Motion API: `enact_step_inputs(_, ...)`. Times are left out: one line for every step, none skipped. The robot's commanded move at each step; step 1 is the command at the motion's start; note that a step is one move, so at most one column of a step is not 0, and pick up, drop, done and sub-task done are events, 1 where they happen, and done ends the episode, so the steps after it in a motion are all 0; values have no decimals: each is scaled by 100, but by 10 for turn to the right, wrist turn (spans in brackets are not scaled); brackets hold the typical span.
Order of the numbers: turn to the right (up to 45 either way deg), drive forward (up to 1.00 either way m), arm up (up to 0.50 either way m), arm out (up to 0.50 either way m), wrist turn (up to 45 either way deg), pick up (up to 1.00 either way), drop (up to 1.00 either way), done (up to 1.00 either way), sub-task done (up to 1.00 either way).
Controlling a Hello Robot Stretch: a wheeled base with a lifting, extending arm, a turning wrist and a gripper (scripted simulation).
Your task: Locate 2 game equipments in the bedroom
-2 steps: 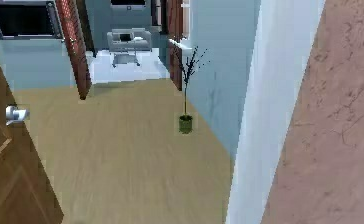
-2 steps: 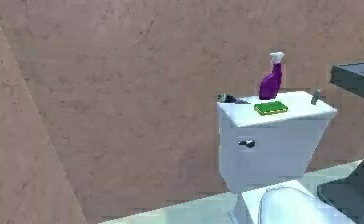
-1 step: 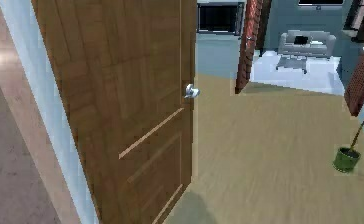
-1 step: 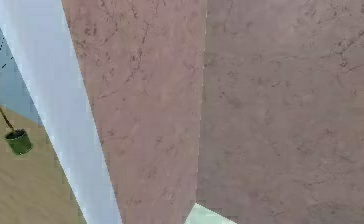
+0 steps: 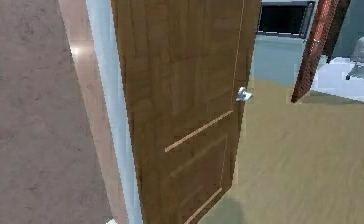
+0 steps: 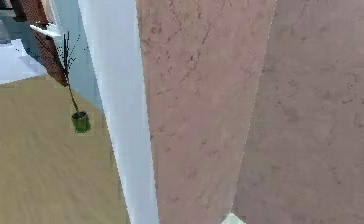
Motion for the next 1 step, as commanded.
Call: enact_step_inputs(0, 20, 0, 0, 0, 0, 0, 0, 0)
